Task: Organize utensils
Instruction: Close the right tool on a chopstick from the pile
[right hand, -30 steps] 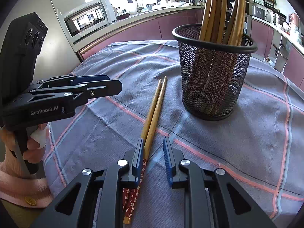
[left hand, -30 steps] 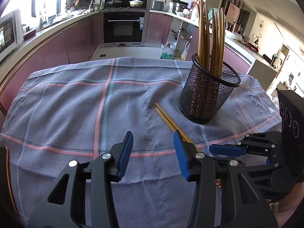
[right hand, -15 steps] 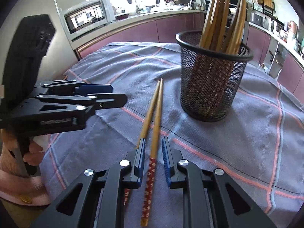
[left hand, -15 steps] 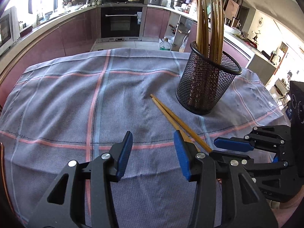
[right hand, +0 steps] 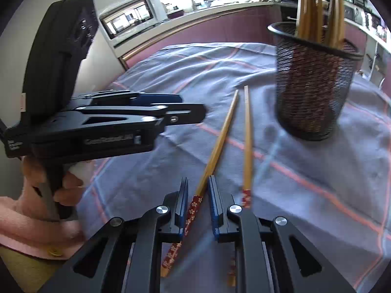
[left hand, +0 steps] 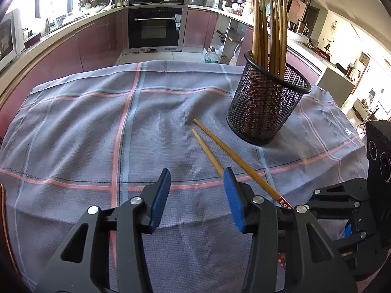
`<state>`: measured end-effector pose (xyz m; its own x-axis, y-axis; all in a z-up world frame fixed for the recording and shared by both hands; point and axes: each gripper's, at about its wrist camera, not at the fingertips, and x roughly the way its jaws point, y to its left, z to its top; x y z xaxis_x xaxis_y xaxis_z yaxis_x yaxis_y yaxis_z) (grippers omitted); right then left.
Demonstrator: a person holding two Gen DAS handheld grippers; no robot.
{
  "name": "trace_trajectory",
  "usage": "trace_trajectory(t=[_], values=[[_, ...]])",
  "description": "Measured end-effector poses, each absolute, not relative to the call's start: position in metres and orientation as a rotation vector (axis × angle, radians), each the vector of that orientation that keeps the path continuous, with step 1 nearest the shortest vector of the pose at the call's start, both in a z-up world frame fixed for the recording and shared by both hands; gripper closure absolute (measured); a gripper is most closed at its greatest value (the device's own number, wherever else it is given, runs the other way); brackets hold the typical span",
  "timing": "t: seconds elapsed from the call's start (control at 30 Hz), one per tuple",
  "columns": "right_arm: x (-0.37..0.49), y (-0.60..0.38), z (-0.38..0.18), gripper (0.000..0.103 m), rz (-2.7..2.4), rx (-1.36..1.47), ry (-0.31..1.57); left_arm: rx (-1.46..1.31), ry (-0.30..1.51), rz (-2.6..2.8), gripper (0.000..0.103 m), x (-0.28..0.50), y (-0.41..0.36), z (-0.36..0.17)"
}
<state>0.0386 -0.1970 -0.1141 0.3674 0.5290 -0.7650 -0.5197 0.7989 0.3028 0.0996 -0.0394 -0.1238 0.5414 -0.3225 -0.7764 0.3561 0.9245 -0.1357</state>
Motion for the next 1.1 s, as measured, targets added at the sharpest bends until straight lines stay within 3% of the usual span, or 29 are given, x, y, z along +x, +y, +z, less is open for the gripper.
trace_trajectory(t=[0.43, 0.5, 0.53, 0.7, 1.1], values=[[0.046, -0.228, -0.112, 0.088, 0.527, 0.02, 0.971, 0.108, 0.939, -0.473, 0.059, 0.095, -0.064, -0.134], [0.044, -0.229, -0.112, 0.09, 0.525, 0.024, 0.969, 0.121, 0.95, -0.481, 0.065, 0.096, -0.069, -0.137], [0.044, -0.229, -0.113, 0.097, 0.529, 0.036, 0.975, 0.126, 0.96, -0.481, 0.069, 0.096, -0.071, -0.14], [0.036, -0.234, -0.115, 0.097, 0.523, 0.079, 0.988, 0.128, 0.969, -0.489, 0.087, 0.095, -0.071, -0.142], [0.028, -0.218, -0.107, 0.094, 0.572, 0.02, 0.984, 0.138, 0.975, -0.462, 0.094, 0.085, -0.053, -0.14]])
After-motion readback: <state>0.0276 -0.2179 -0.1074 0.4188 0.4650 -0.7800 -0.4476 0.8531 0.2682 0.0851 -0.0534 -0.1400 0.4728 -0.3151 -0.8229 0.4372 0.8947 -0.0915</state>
